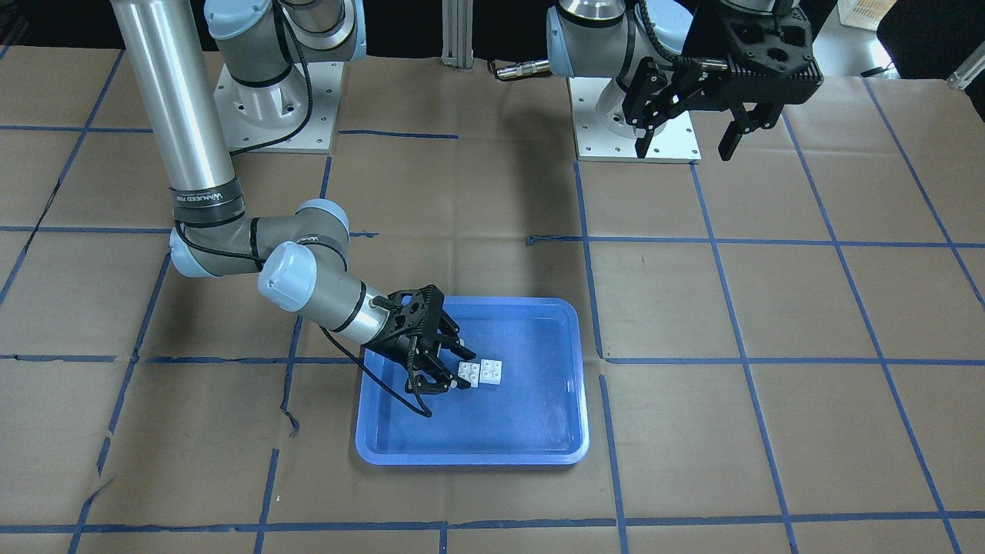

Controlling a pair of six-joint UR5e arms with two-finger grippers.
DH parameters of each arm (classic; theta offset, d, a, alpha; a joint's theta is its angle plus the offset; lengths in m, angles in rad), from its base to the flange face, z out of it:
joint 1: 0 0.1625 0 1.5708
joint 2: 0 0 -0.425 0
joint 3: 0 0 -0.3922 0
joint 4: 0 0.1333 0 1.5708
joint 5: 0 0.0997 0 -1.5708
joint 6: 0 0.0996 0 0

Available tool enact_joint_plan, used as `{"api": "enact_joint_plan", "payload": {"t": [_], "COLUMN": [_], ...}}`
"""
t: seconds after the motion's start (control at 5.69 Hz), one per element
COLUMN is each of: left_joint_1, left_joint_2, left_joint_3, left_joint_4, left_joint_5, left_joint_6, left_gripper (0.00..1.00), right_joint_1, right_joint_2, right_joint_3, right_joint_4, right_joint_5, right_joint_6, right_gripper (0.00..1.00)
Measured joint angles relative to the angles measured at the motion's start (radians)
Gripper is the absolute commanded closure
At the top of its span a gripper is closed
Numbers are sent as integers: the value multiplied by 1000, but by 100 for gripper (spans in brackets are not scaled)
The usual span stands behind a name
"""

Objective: Assemble white blocks and place on blue tray

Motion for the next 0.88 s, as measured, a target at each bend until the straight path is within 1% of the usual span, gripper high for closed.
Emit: {"api": "enact_joint_plan", "payload": {"t": [0.18,0.35,0.53,0.88], "left_joint_1": [0,0,0,0], "left_joint_2": [0,0,0,-1], "left_joint_3": [1,1,2,3], "left_joint_4": [0,0,0,0], "left_joint_5": [-1,-2,-3,-3], "left_joint_6": [0,0,0,4], "left_gripper": [1,1,1,1], "right_joint_1": [0,0,0,-1], "right_joint_2": [0,0,0,-9], "right_joint_3": [0,0,-1,-20], "right_joint_4": [0,-1,0,4], "right_joint_5": [1,3,3,-17], "right_joint_6": [5,7,7,66], "right_gripper": [46,7,0,0]}}
